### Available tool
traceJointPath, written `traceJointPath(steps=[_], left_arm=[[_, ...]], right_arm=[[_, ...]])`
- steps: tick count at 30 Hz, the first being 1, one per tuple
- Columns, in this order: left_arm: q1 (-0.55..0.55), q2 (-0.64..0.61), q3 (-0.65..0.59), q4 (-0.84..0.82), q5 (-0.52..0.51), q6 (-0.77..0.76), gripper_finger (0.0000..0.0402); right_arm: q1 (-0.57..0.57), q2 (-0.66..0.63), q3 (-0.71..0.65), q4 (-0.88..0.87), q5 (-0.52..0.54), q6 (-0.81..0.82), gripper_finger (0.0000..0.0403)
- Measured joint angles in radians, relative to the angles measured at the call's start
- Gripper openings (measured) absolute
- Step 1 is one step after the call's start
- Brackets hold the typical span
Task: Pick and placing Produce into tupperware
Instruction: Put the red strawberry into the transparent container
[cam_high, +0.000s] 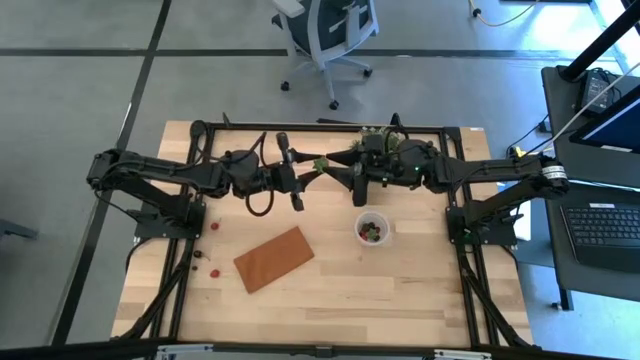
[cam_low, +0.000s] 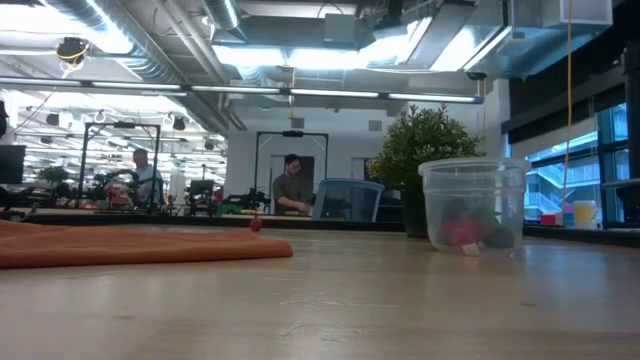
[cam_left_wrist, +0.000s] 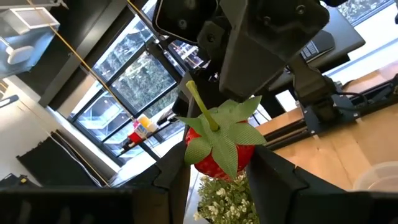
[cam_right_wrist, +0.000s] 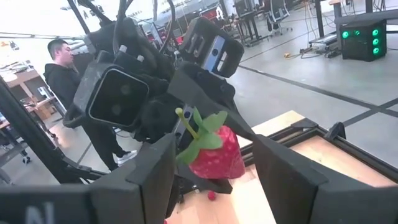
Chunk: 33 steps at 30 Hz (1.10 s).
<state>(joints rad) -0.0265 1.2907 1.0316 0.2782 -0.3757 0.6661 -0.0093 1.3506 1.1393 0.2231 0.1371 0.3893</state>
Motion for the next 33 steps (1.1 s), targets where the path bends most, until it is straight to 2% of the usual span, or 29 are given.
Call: traceJointPath(steps=[10, 33], left_arm=[[0.000, -0.001, 0.000, 0.007, -0.017, 0.046, 0.0133], [0.000, 0.000, 0.000, 0.019, -0.009, 0.044, 0.0133]], right_arm=[[0.000, 0.027, 0.000, 0.067, 0.007, 0.021, 0.0215], [-0.002, 0.025, 0.001, 0.043, 0.000, -0.030, 0.0215]])
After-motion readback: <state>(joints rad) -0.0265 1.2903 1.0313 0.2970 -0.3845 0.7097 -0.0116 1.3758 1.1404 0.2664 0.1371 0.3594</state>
